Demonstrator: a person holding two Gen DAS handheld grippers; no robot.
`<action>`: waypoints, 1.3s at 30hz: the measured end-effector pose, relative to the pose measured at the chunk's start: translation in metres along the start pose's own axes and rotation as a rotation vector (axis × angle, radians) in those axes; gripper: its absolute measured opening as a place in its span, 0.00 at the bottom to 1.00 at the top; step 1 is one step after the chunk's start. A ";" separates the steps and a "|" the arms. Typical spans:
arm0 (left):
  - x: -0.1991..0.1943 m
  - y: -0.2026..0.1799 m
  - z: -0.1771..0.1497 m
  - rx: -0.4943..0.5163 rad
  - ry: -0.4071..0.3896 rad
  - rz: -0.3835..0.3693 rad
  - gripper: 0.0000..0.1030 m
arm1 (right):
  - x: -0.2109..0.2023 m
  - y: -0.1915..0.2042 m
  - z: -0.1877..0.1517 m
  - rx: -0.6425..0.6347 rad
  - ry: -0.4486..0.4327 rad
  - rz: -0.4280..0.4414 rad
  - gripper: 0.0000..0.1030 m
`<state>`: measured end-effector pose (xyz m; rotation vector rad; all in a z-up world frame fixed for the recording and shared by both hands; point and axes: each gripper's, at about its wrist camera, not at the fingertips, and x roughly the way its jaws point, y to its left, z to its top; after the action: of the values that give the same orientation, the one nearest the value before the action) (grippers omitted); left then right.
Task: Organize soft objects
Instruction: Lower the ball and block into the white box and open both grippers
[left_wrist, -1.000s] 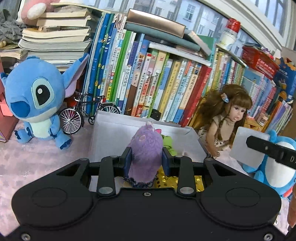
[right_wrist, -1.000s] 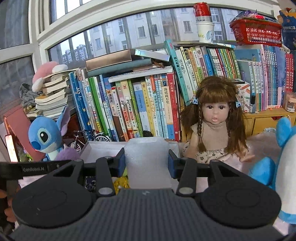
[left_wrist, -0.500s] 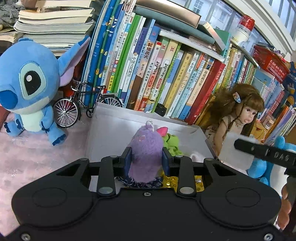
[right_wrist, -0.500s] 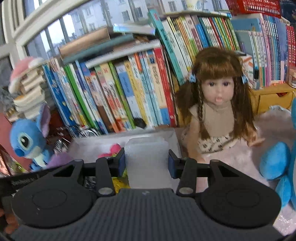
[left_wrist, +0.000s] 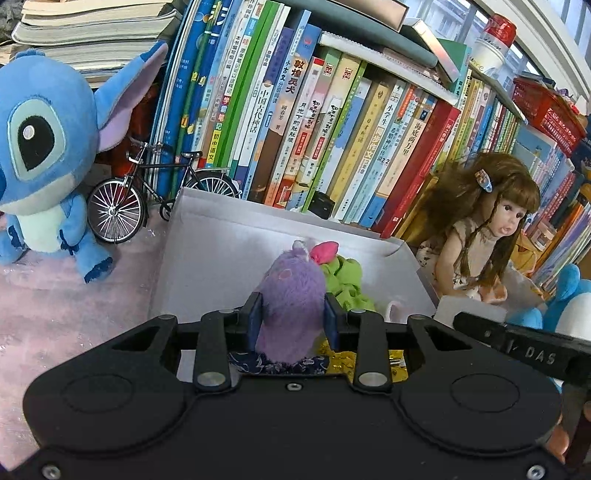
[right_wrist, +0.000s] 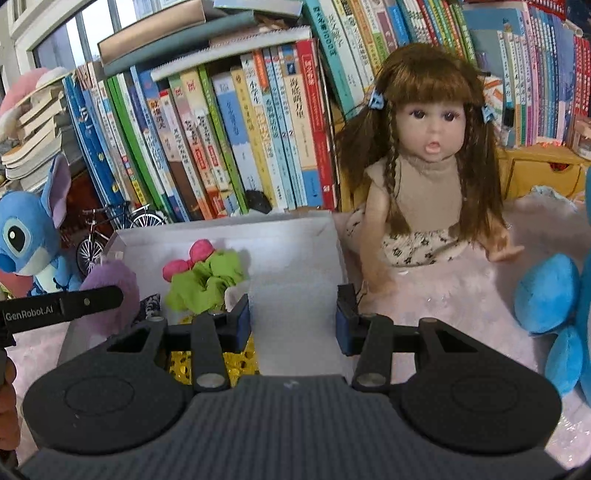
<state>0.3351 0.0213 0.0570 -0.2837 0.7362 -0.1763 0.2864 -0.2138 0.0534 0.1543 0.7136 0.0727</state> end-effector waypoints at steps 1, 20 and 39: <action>0.000 0.000 -0.001 -0.003 0.000 0.000 0.32 | 0.001 0.000 -0.001 0.002 0.005 0.004 0.47; 0.007 -0.011 -0.017 0.055 0.023 0.013 0.40 | 0.026 0.005 -0.021 0.051 0.046 0.068 0.47; -0.024 -0.016 -0.018 0.073 -0.017 0.030 0.82 | -0.002 0.008 -0.027 -0.018 0.018 0.049 0.72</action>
<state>0.3044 0.0089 0.0652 -0.2046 0.7156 -0.1714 0.2671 -0.2032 0.0365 0.1541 0.7267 0.1272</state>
